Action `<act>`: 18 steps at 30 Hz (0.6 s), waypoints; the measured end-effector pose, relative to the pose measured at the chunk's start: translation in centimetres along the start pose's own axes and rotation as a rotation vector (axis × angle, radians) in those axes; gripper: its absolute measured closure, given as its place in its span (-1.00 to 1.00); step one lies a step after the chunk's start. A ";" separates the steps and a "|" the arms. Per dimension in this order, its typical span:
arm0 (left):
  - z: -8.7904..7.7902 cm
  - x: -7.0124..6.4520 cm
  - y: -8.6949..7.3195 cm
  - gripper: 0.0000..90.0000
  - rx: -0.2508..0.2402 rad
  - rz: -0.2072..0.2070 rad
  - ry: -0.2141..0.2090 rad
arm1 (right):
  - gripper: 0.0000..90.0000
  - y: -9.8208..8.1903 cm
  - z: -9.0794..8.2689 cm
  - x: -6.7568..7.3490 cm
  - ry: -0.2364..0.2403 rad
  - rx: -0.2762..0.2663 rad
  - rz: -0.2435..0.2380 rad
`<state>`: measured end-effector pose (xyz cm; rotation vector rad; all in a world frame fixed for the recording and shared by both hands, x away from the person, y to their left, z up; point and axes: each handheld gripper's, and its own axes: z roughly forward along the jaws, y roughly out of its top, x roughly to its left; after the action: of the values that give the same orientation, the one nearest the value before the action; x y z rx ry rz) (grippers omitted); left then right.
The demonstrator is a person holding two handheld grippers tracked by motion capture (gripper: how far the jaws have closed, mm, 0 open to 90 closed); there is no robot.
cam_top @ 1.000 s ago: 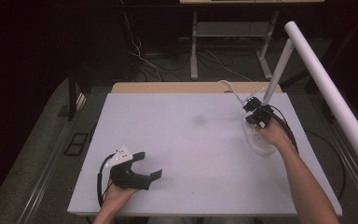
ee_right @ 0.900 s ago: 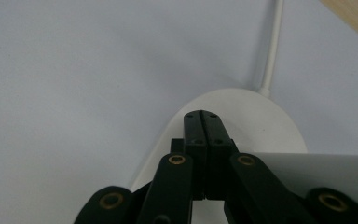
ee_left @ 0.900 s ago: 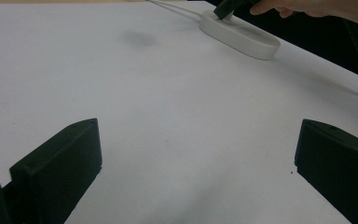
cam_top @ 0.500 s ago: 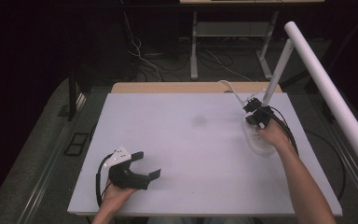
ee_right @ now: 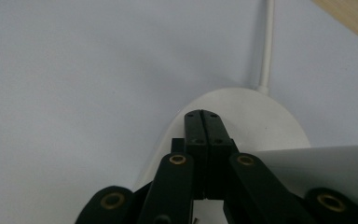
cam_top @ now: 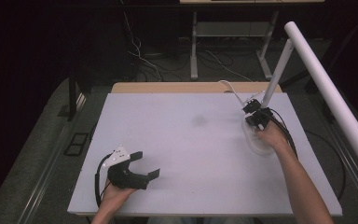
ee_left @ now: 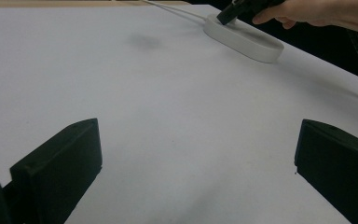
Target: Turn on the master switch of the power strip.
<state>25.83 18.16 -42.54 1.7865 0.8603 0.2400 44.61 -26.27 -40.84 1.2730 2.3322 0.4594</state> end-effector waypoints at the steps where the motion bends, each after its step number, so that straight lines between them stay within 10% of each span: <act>1: 0.0 0.0 0.0 -1.00 -0.001 0.000 0.001 | 1.00 0.0 0.0 0.1 -0.005 0.001 0.003; 18: 0.2 -0.1 0.0 -1.00 0.006 0.001 -0.005 | 0.99 0.0 0.0 -0.2 0.005 -0.020 0.030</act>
<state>25.86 17.92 -42.62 1.7922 0.8572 0.2334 44.71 -26.47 -40.74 1.3002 2.3096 0.4946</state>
